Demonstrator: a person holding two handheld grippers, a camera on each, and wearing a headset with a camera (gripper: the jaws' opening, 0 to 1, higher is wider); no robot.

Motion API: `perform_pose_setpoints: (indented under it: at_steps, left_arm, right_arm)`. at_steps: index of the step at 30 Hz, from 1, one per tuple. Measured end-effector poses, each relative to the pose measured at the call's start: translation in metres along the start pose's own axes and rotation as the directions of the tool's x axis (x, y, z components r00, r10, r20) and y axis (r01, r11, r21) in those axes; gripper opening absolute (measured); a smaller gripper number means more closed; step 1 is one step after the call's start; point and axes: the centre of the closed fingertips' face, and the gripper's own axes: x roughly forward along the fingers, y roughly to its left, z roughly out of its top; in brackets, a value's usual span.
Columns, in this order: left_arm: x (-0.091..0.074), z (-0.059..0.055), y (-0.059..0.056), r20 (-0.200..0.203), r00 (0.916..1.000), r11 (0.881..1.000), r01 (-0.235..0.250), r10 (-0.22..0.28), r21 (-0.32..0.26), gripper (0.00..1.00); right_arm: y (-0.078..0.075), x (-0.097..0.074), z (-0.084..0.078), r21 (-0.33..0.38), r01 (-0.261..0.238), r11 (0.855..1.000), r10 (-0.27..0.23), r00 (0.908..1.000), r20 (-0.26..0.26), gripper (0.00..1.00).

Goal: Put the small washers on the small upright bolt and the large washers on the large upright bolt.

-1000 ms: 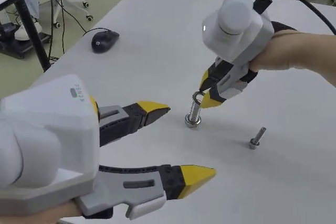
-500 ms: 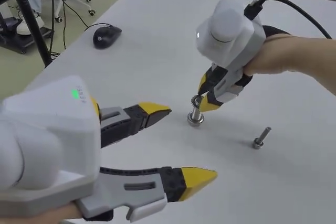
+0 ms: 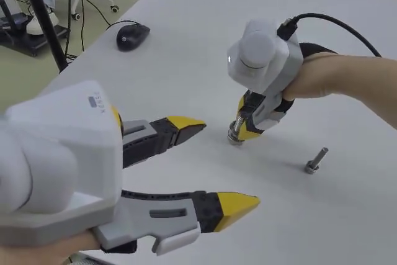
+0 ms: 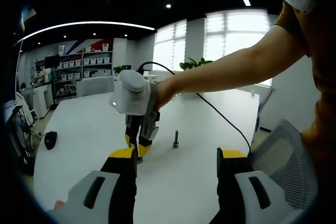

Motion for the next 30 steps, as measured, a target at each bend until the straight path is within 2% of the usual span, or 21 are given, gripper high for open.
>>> perform_pose_setpoints:
  at_steps: [15, 20, 22, 24, 26, 29, 30]
  left_arm:
    - [0.002, -0.001, 0.001, -0.001, 1.0, 1.0, 0.002, -0.002, -0.005, 0.61]
    - [0.002, -0.001, 0.002, -0.001, 1.0, 1.0, 0.001, -0.001, -0.004, 0.61]
    - [0.002, -0.001, 0.001, -0.005, 1.0, 1.0, 0.001, -0.001, -0.002, 0.61]
    - [0.002, 0.0, 0.0, -0.005, 1.0, 1.0, 0.003, -0.003, 0.001, 0.61]
    - [0.003, 0.001, -0.001, -0.003, 1.0, 1.0, 0.003, -0.003, 0.002, 0.61]
    - [0.003, 0.002, -0.001, -0.006, 1.0, 1.0, 0.004, -0.004, 0.008, 0.61]
    - [0.003, 0.002, -0.001, -0.005, 1.0, 1.0, 0.005, -0.005, 0.01, 0.61]
  right_arm:
    - [-0.001, 0.008, -0.01, -0.006, -0.012, 1.0, 0.012, 0.9995, 0.028, 0.24]
    - [-0.001, 0.002, -0.008, 0.005, 0.012, 1.0, -0.012, 0.9973, 0.073, 0.28]
    - [-0.001, -0.006, -0.009, 0.021, 0.03, 0.999, -0.031, 0.9955, 0.089, 0.3]
    - [-0.002, -0.015, -0.007, 0.044, 0.054, 0.998, -0.059, 0.9909, 0.121, 0.3]
    - [-0.002, -0.028, -0.006, 0.073, 0.088, 0.993, -0.1, 0.9797, 0.174, 0.3]
    - [0.003, -0.045, -0.008, 0.138, 0.115, 0.984, -0.147, 0.9561, 0.253, 0.3]
    - [0.005, -0.048, -0.012, 0.149, 0.118, 0.982, -0.154, 0.9537, 0.258, 0.3]
